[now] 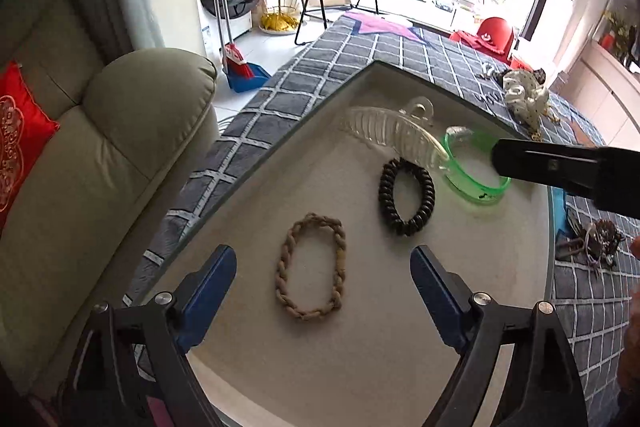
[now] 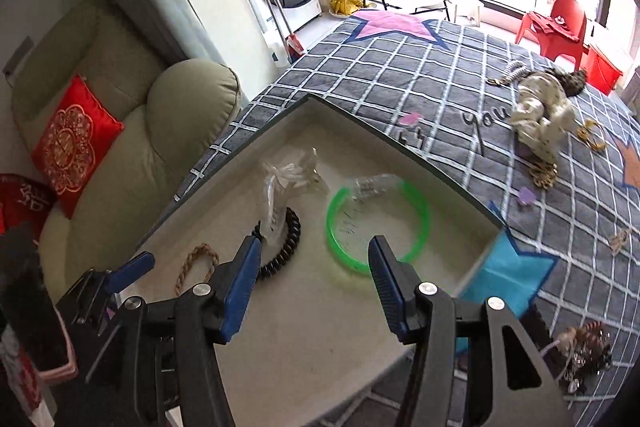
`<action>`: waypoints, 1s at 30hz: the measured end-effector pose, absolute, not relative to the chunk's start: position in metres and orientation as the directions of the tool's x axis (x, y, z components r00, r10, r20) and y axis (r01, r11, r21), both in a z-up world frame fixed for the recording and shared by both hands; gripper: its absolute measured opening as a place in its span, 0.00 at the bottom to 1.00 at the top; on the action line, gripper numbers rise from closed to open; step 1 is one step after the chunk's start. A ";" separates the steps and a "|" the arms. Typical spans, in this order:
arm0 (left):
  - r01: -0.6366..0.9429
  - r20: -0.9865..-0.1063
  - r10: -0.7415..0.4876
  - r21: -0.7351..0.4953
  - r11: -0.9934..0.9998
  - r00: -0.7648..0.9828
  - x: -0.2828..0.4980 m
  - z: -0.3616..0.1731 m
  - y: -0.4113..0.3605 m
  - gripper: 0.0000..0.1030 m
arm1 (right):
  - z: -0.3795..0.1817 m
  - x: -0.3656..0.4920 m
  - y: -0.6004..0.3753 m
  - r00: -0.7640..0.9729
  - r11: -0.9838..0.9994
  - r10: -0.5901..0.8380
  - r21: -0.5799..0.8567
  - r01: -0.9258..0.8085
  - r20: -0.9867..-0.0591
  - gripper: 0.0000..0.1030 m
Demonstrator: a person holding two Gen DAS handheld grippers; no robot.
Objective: Organize jewelry
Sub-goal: 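Withdraw both open tools from the tray toward the bedspread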
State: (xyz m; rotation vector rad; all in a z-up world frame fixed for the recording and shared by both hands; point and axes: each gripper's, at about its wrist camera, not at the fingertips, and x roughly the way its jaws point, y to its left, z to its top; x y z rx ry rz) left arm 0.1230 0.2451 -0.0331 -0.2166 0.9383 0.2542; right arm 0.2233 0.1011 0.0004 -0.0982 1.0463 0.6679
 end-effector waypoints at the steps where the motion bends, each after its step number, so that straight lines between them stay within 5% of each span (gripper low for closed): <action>1: -0.307 -0.816 0.123 -0.069 0.949 0.565 0.123 -0.032 0.244 0.87 | 0.001 0.221 0.097 0.326 0.801 0.467 0.237 -0.550 -0.822 0.58; 4: -0.299 -0.812 0.131 -0.056 0.953 0.568 0.121 -0.029 0.239 0.87 | 0.004 0.216 0.085 0.326 0.801 0.480 0.256 -0.541 -0.814 0.59; 6: -0.304 -0.810 0.141 -0.048 0.952 0.570 0.118 -0.027 0.237 1.00 | 0.005 0.213 0.079 0.323 0.802 0.485 0.266 -0.535 -0.812 0.64; 13: -0.310 -0.798 0.153 -0.044 0.950 0.583 0.107 -0.016 0.233 1.00 | 0.006 0.196 0.063 0.316 0.792 0.509 0.292 -0.536 -0.800 0.78; 20: -0.304 -0.790 0.165 -0.028 0.952 0.591 0.097 -0.010 0.224 1.00 | 0.008 0.184 0.041 0.317 0.789 0.535 0.329 -0.518 -0.783 0.81; 22: -0.292 -0.792 0.158 -0.026 0.956 0.589 0.094 -0.008 0.220 1.00 | 0.007 0.180 0.034 0.319 0.791 0.539 0.339 -0.508 -0.780 0.89; 29: -0.262 -0.808 0.130 -0.031 0.964 0.575 0.082 -0.003 0.199 1.00 | -0.002 0.165 0.000 0.311 0.792 0.564 0.395 -0.465 -0.765 0.93; 30: -0.264 -0.810 0.130 -0.032 0.964 0.572 0.080 -0.003 0.197 1.00 | -0.003 0.163 -0.005 0.312 0.792 0.567 0.402 -0.459 -0.762 1.00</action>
